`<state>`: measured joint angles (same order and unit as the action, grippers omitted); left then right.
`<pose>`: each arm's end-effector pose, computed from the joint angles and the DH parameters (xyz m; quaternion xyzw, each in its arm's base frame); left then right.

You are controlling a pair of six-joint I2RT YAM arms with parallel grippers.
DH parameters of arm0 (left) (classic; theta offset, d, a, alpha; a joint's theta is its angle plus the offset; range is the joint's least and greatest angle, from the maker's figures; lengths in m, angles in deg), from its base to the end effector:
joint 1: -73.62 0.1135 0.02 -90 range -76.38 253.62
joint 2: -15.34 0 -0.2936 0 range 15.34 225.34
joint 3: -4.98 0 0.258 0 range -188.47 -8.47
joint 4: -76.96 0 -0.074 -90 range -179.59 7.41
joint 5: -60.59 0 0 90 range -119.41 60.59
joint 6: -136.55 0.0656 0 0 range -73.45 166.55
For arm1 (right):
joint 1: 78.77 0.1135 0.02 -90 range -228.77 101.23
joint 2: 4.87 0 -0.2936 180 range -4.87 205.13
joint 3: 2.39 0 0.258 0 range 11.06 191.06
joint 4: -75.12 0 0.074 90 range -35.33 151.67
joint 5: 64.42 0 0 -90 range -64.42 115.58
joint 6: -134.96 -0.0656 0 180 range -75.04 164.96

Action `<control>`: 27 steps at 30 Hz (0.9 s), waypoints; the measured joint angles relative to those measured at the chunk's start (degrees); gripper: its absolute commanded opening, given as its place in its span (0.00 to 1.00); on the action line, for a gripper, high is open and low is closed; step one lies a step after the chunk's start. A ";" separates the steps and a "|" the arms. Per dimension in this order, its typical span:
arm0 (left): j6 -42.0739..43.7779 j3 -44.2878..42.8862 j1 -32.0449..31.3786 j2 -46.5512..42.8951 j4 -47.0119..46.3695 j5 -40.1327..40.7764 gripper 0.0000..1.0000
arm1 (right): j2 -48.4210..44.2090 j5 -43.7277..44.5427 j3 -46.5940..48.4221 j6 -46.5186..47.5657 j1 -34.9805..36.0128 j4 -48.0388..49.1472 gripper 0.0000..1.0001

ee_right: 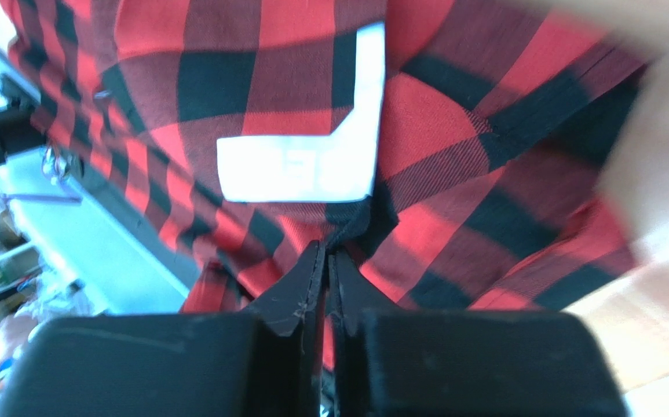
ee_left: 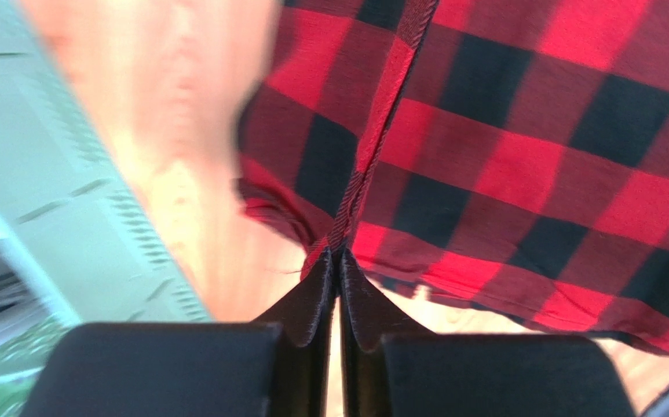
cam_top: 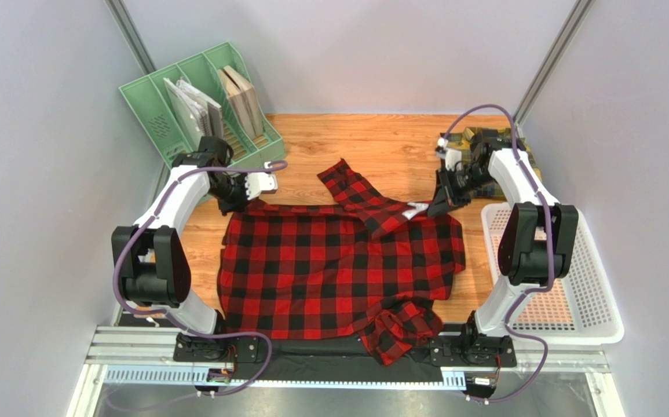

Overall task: Fold and stack the long sleeve shirts
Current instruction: Fold the shirt

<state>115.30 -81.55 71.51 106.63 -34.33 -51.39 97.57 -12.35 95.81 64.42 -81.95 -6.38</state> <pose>0.3210 -0.0364 0.2564 0.5855 0.7757 -0.0801 0.2216 0.3516 0.0209 0.2557 -0.1458 0.9338 0.3115 0.0982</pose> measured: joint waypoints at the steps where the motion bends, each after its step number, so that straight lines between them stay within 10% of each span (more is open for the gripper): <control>1: 0.39 1.01 0.00 -0.02 0.11 0.07 0.23 | -0.11 -0.07 -1.66 0.50 0.00 -0.44 0.25; 5: 0.90 3.89 0.07 0.02 0.74 1.44 0.34 | -0.07 0.39 -5.22 2.34 -0.02 -2.27 0.41; 10: -0.31 3.96 0.17 0.00 1.11 1.20 0.44 | -0.09 1.92 -3.78 3.98 -0.02 -2.80 0.37; 27: -25.29 1.36 0.39 16.20 -7.02 8.41 0.25 | 5.18 21.86 -12.59 2.64 1.14 14.23 0.23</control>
<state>90.02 -80.20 71.90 122.82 -41.34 -42.97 102.75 9.51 83.23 67.07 -80.81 7.85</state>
